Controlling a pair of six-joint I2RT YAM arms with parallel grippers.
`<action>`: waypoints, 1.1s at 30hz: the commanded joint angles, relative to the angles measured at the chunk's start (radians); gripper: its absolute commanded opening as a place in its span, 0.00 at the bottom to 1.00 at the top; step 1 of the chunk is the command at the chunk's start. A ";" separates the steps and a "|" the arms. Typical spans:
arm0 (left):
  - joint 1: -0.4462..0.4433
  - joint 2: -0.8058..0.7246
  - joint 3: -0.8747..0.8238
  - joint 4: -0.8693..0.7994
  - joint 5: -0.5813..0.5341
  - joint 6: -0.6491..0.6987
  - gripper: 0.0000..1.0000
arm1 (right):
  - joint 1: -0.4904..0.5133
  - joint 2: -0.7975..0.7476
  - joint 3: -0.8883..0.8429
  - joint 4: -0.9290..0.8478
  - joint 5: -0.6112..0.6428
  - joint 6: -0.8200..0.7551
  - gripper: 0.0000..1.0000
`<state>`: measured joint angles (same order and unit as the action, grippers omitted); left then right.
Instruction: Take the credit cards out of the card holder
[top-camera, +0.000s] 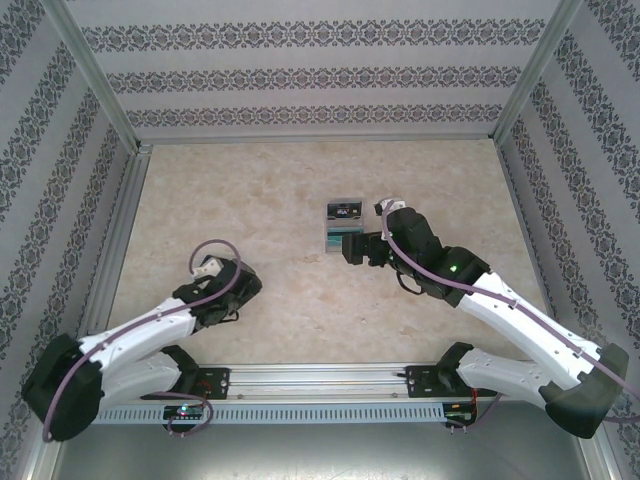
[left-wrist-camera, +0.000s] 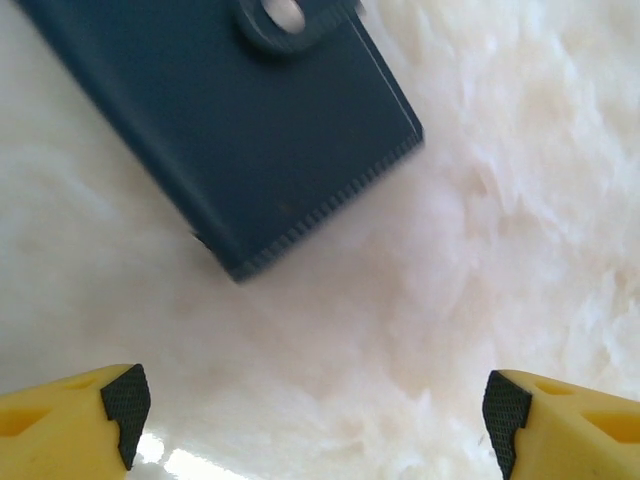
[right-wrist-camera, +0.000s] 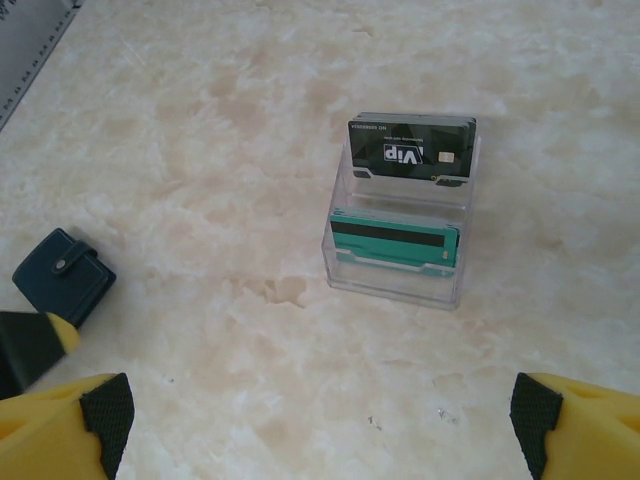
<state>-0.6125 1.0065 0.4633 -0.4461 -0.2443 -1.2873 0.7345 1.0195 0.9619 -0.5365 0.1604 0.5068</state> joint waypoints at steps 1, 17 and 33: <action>0.134 -0.093 -0.003 -0.135 -0.012 0.062 0.86 | 0.016 -0.015 0.027 -0.020 0.047 0.029 0.98; 0.518 0.264 0.093 0.128 0.228 0.338 0.88 | 0.037 -0.029 0.033 -0.034 0.062 0.018 0.98; 0.514 0.445 0.208 0.246 0.394 0.476 0.83 | 0.037 -0.052 0.014 -0.042 0.085 0.026 0.98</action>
<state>-0.0906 1.4017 0.6666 -0.4328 0.0299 -0.8772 0.7574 0.9836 0.9714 -0.5583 0.2157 0.5217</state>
